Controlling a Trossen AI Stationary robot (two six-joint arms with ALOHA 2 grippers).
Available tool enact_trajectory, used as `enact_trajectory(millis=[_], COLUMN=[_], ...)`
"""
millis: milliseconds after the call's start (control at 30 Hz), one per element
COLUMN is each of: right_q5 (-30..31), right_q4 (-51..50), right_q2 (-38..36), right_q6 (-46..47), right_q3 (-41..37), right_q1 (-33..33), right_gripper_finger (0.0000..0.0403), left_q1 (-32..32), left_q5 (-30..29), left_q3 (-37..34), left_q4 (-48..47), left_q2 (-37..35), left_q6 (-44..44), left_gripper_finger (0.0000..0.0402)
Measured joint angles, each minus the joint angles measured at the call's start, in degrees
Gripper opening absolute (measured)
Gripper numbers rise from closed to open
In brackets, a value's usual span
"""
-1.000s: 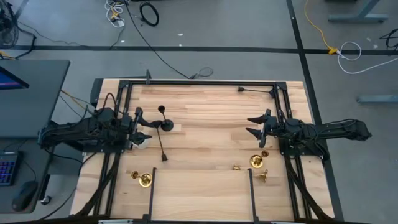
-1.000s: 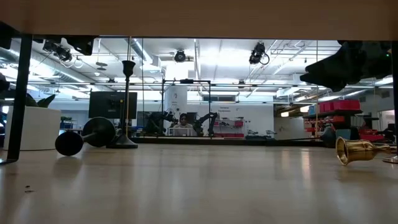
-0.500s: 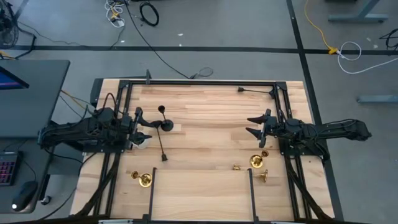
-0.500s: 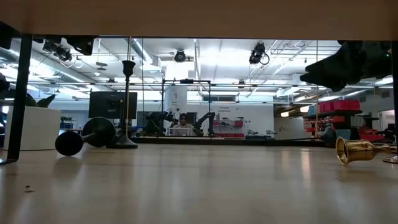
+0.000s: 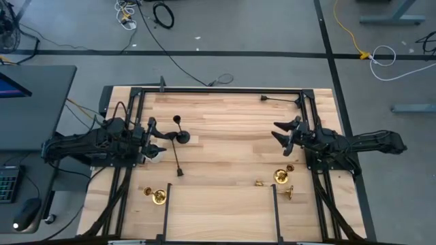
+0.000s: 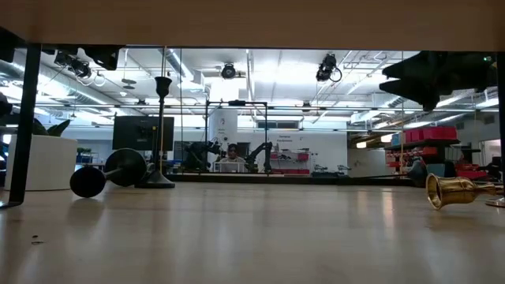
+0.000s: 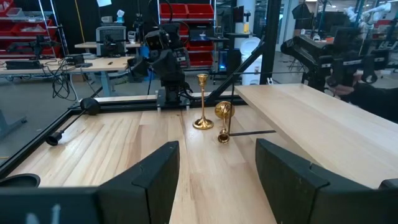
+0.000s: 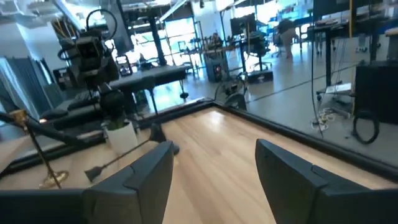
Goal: Pick & Place candle stick holders
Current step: Put the top yellow candlestick on the shelf
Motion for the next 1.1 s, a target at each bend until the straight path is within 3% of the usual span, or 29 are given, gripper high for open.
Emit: enact_trajectory(millis=[133,200,400,600,1000,1100], right_q5=[-0.57,-4.25,-17.15,-24.45,-22.03,-18.6], right_q4=[-0.09,-2.9,-26.59,-36.64,-40.97,-39.16], right_q2=[-0.05,-0.14,-1.44,-3.82,-10.96,-11.09], right_q6=[-5.2,-5.9,-4.17,-0.04,2.82,2.79], right_q3=[1.33,2.98,14.2,21.8,22.18,21.47], right_q1=[0.09,0.07,0.95,3.38,12.38,14.2], right_gripper_finger=[0.0229,0.0229,0.0229,0.0229,0.0229,0.0229], left_q1=[0.0,0.01,0.0,0.01,0.02,0.02], left_q5=[0.0,0.02,0.01,-0.87,-1.5,-1.51], left_q3=[0.0,0.0,0.0,0.0,0.0,0.0], left_q4=[0.01,0.0,0.01,0.02,0.0,0.0], left_q2=[0.0,0.0,0.0,0.0,0.0,0.0], left_q6=[0.0,-0.02,-0.02,0.02,-0.31,-0.26], left_gripper_finger=[0.0211,0.0211,0.0211,0.0211,0.0211,0.0211])
